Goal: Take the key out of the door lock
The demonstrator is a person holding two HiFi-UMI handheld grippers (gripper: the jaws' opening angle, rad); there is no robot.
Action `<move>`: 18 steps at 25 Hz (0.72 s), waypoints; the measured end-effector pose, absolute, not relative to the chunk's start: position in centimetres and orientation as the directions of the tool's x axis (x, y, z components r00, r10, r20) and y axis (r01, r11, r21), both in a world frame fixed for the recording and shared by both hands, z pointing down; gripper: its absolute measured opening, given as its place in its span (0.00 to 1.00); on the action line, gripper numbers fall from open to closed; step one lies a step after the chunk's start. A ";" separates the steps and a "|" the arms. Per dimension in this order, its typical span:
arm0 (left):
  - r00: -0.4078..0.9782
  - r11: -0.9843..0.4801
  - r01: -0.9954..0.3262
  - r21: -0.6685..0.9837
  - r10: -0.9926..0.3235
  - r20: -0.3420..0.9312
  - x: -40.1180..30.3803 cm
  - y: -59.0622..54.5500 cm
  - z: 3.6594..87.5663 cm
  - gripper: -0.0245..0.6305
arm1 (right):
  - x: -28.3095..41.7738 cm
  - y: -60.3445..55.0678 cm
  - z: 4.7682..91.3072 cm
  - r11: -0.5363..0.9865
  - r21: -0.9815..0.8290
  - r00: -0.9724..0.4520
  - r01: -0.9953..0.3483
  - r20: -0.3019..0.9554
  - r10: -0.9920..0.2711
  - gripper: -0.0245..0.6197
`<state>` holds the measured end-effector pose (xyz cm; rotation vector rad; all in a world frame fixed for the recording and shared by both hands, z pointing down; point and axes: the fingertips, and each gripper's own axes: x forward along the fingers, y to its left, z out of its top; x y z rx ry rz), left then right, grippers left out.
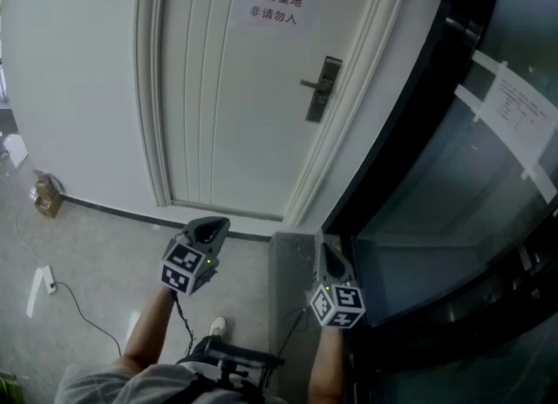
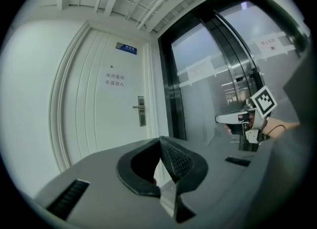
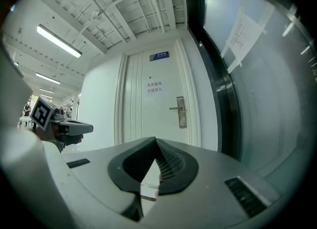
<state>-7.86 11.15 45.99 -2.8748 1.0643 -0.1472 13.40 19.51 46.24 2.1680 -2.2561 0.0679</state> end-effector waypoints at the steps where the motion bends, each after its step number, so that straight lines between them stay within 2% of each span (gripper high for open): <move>1: 0.757 -0.759 -0.643 -0.101 -0.650 0.067 -7.6 10.2 45.9 0.03 | 13.5 18.6 46.2 0.039 -0.025 -0.040 -0.999 0.042 -0.998 0.06; 18: 0.773 -0.776 -0.624 -0.097 -0.630 0.071 -4.5 -5.9 44.0 0.03 | 16.5 3.5 44.2 0.005 -0.012 -0.005 -1.000 0.036 -0.999 0.06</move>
